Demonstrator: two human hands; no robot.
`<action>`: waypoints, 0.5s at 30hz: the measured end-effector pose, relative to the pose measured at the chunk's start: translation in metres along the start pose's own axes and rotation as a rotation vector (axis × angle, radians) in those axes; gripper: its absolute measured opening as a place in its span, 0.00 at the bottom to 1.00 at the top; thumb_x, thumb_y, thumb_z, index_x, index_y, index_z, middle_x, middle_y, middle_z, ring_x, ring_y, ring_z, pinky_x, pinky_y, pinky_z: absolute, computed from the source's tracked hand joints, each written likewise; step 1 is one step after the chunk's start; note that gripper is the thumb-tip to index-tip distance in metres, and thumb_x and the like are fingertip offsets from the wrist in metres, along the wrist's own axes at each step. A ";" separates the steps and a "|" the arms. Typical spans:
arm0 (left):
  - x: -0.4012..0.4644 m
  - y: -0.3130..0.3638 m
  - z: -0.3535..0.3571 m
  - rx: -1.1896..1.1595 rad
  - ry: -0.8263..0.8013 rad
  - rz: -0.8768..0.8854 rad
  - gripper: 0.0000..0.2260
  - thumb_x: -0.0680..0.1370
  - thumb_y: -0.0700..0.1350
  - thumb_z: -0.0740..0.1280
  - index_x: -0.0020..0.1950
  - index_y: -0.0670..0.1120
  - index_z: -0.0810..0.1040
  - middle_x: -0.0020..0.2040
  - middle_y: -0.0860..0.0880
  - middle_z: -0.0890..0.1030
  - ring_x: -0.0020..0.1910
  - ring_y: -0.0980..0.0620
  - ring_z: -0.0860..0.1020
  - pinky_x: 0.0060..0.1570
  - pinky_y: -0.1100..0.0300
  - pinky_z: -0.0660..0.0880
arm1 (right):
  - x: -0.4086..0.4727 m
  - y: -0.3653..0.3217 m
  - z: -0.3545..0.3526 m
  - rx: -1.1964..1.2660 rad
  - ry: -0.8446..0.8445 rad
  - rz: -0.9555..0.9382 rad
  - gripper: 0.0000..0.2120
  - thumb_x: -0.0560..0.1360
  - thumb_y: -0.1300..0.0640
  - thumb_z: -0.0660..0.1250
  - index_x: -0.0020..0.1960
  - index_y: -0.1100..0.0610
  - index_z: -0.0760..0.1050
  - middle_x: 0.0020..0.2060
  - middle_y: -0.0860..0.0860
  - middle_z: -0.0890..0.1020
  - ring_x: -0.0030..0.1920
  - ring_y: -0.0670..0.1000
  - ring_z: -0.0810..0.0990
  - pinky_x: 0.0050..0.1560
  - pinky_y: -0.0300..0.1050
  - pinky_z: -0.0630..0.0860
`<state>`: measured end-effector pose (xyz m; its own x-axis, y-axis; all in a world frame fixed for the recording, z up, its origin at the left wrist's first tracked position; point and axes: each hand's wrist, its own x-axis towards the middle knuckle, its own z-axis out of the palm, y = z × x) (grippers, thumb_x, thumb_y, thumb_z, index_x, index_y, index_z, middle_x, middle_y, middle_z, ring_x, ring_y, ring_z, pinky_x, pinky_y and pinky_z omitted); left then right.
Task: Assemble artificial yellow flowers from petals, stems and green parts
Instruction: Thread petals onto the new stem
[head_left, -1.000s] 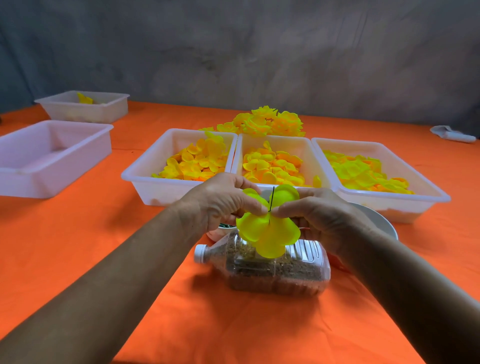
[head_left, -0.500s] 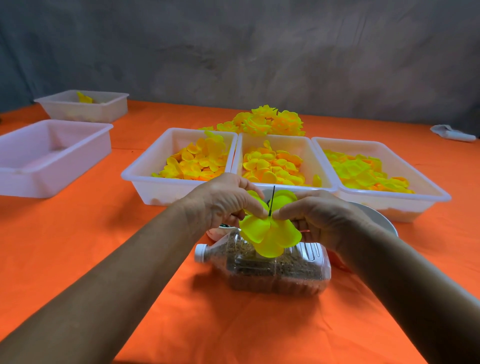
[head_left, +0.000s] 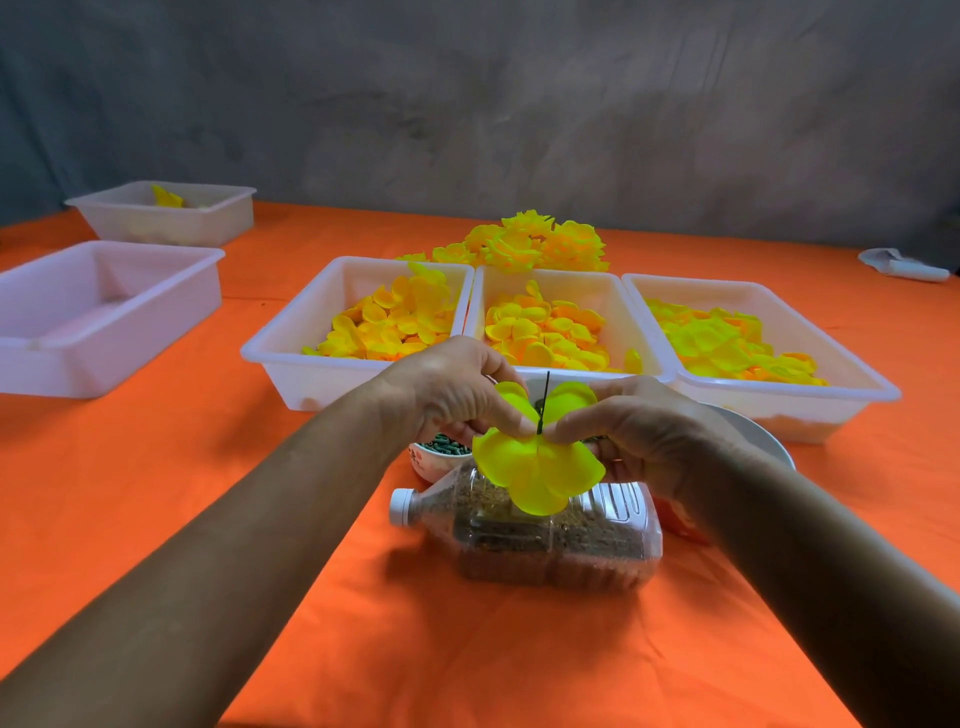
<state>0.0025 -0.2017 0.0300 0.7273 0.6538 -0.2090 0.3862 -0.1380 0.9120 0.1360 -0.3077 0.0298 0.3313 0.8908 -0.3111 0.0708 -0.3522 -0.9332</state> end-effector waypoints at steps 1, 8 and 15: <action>0.001 -0.001 -0.001 0.004 -0.007 -0.004 0.13 0.67 0.34 0.75 0.47 0.45 0.78 0.42 0.43 0.77 0.29 0.53 0.72 0.23 0.66 0.71 | 0.000 0.001 0.000 -0.003 -0.001 0.001 0.09 0.67 0.70 0.72 0.37 0.57 0.77 0.22 0.49 0.79 0.20 0.45 0.76 0.24 0.36 0.75; 0.010 -0.008 -0.003 -0.066 -0.075 -0.052 0.14 0.68 0.33 0.74 0.50 0.46 0.78 0.39 0.45 0.75 0.30 0.54 0.72 0.26 0.64 0.71 | 0.001 0.005 -0.001 -0.017 -0.007 0.014 0.08 0.66 0.68 0.72 0.38 0.57 0.77 0.25 0.48 0.80 0.22 0.45 0.77 0.25 0.34 0.74; 0.013 -0.011 -0.004 -0.161 -0.153 -0.094 0.19 0.70 0.31 0.71 0.60 0.39 0.76 0.40 0.46 0.78 0.29 0.54 0.77 0.25 0.66 0.73 | 0.003 0.010 -0.004 -0.015 -0.041 0.027 0.07 0.66 0.66 0.74 0.38 0.56 0.79 0.26 0.47 0.81 0.23 0.44 0.77 0.27 0.37 0.73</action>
<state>0.0053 -0.1890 0.0185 0.7743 0.5363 -0.3358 0.3700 0.0467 0.9279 0.1412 -0.3095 0.0197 0.2940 0.8918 -0.3437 0.0769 -0.3805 -0.9216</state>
